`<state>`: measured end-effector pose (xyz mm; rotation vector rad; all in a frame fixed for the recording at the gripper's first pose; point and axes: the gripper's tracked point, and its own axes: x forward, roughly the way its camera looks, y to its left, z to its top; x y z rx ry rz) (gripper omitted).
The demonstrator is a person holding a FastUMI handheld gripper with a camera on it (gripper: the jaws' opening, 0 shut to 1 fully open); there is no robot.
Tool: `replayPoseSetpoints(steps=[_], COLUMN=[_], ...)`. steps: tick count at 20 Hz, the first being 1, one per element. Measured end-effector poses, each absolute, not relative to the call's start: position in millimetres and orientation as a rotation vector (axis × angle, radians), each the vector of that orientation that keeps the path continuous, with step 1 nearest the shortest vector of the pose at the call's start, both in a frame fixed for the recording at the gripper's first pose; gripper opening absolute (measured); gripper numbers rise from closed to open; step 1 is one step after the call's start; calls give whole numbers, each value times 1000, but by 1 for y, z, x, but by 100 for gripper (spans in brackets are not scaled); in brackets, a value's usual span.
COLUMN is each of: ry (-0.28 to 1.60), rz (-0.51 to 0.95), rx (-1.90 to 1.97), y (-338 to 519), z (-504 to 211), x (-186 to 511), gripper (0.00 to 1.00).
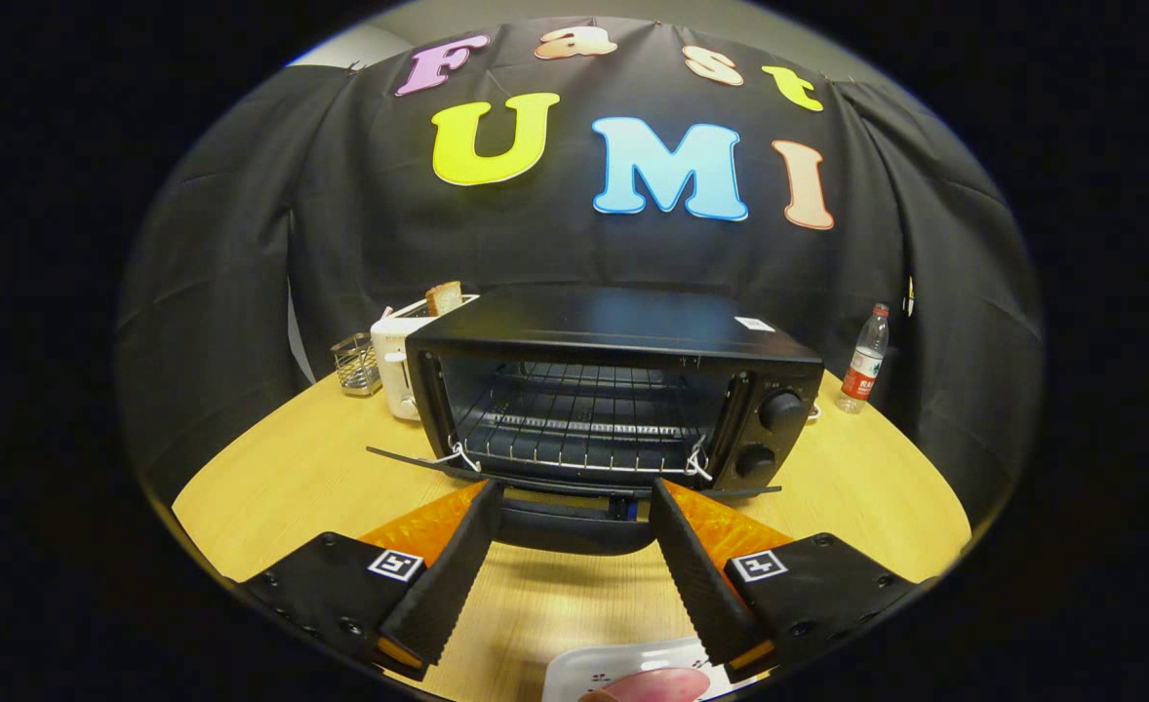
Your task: Open the toaster oven, put the food inside, and close the toaster oven door.
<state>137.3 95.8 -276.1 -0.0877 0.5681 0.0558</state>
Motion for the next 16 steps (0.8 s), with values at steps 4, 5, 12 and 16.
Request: replayPoseSetpoints(steps=[4,5,12,16], ry=[597,607,742,768], rz=[56,55,71,133], rx=[-89,-86,-16,65], y=[96,96,94,95], z=[-286,-289,-314,-297], x=[124,122,95,84], gripper=[98,98,98,98])
